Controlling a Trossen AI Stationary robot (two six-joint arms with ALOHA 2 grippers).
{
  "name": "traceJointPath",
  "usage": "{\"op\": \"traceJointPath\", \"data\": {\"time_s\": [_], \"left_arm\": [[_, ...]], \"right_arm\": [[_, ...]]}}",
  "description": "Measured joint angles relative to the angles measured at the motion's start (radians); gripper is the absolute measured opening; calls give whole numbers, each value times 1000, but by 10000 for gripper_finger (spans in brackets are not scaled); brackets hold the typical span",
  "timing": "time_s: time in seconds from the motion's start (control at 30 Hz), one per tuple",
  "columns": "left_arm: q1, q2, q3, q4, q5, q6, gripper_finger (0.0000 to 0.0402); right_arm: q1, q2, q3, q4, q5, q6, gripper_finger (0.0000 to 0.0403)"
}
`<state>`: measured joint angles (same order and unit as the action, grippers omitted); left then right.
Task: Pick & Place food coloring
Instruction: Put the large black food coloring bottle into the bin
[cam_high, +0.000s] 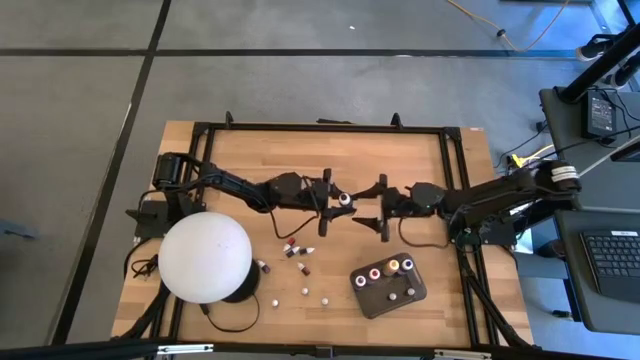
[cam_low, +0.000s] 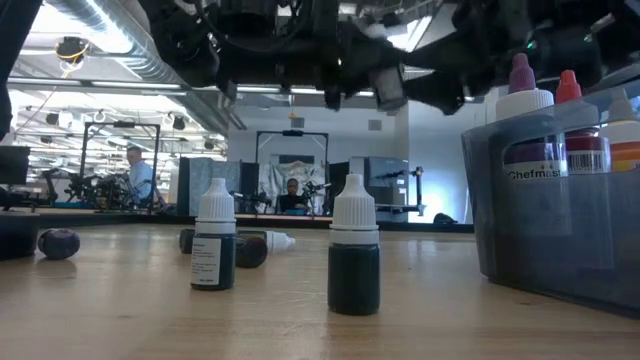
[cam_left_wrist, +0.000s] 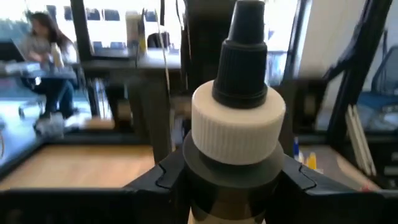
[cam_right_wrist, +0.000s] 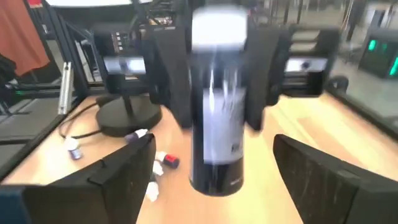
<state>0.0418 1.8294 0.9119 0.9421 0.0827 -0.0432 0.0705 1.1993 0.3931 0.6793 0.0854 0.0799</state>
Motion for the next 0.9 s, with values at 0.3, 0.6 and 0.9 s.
{"op": "traceJointPath", "data": {"time_s": [0.3, 0.6, 0.9], "left_arm": [[0, 0, 0, -174, 36, -41, 139], [-2, 0, 0, -194, 73, -49, 139], [-2, 0, 0, -244, 69, -29, 139]], "right_arm": [[4, -269, 0, -304, 2, -48, 332], [4, -170, 119, -454, 9, -84, 332], [2, 52, 488, -913, 0, -190, 332]]}}
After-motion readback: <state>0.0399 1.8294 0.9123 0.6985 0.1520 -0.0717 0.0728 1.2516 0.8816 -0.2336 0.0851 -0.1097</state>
